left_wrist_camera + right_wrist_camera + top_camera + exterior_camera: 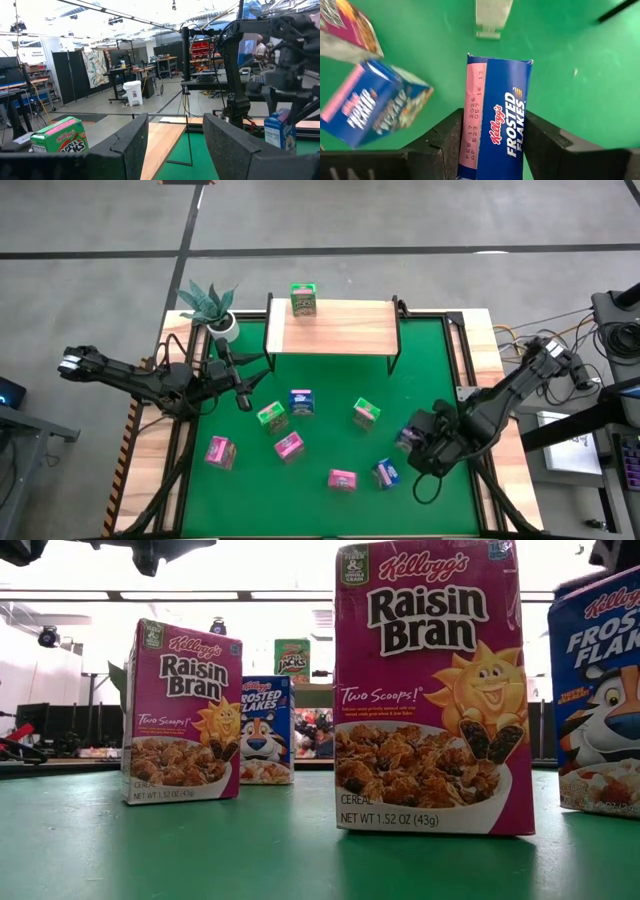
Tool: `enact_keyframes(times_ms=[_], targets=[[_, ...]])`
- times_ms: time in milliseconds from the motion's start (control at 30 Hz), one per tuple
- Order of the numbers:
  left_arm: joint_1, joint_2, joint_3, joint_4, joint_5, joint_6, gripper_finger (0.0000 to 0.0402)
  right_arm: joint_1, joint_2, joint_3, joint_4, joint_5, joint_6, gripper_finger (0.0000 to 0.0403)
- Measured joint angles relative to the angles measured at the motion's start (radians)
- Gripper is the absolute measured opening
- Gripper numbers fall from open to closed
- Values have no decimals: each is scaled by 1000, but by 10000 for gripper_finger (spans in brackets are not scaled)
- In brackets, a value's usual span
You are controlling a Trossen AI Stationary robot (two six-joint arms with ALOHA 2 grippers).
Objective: Stack cereal on shelf
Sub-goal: Put the right blue cereal box on the shelf
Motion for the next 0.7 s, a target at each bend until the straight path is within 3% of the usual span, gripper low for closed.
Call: enact_keyframes(times_ms=[367,700], targets=[[0,0,0,0,0,0,173,-162,-33,198,6,15,-249,139],[0,-1,0,20,0,48,173,-458,8,382,70,50,-658,138]])
